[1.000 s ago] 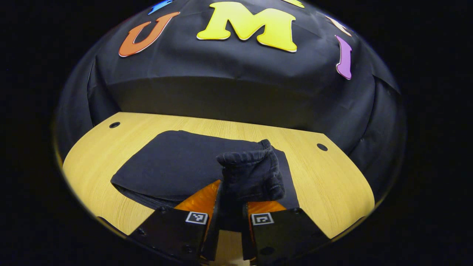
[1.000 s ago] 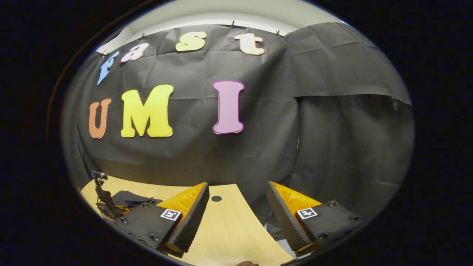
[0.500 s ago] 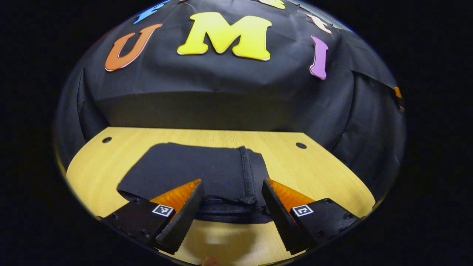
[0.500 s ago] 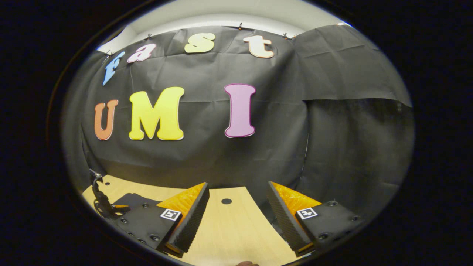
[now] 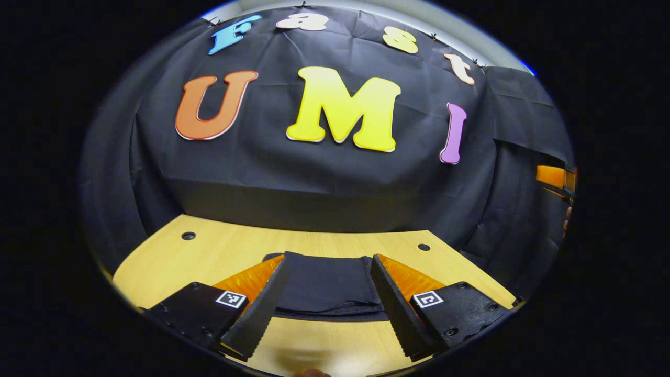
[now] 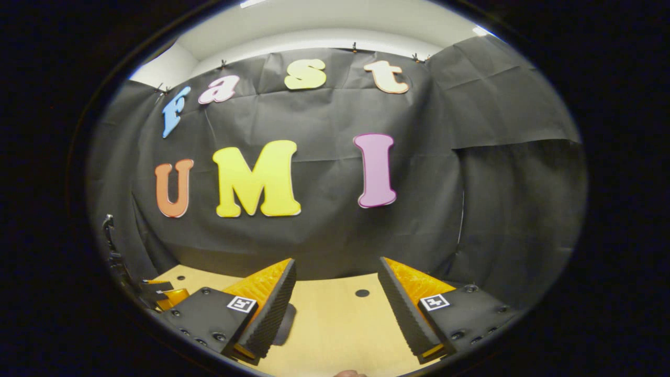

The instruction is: Grasp the waist and the cuffs of the jeans and fold them to make the two legs overlap; first hold the waist and fold one-third of the jeans toward the cuffs, then hold the cuffs and fold the remaining one-third in the same direction to finish folding.

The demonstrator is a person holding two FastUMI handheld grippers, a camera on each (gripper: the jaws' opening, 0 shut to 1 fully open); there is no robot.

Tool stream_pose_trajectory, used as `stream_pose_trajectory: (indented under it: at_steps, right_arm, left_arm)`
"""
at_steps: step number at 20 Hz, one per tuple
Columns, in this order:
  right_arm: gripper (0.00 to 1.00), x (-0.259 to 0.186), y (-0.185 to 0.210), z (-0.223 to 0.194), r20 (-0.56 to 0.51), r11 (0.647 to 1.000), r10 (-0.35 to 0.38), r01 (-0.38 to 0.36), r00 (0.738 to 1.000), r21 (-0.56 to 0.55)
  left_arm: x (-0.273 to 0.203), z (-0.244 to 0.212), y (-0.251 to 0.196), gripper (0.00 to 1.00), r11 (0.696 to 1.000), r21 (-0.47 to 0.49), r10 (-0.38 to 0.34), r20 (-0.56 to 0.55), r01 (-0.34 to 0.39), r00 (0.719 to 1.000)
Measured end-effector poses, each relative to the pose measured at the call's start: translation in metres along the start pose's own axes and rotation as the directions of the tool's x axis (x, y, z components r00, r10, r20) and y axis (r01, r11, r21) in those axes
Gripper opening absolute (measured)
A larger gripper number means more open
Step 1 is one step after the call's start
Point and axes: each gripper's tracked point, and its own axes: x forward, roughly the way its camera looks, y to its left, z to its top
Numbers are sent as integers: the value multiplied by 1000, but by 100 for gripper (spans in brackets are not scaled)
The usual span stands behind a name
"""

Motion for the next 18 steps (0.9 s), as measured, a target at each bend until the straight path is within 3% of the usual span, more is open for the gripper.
stream_pose_trajectory:
  at_steps: [5,6,10,13,14,15,18]
  right_arm:
    - [97,-28,55,0,18,999,41,-41,999,27]
    - [93,-34,65,-3,17,998,51,-51,999,34]
    - [93,-63,95,-16,8,997,70,-70,998,41]
    - [93,-81,108,-24,0,996,77,-77,997,49]
    - [97,-86,112,-28,-5,996,83,-82,997,46]
    - [93,-91,115,-33,-11,995,88,-88,996,41]
    - [93,-101,118,-43,-28,994,110,-109,994,20]
  left_arm:
    - [-65,27,36,100,999,33,9,46,-11,999]
    - [-80,31,43,100,999,48,15,60,-18,998]
    - [-121,49,66,100,989,136,34,125,-51,992]
    - [-142,50,74,100,993,110,35,132,-50,991]
    - [-147,51,77,100,993,108,42,136,-57,990]
    - [-152,53,79,100,992,111,47,143,-63,989]
    - [-164,56,84,100,989,117,74,153,-92,985]
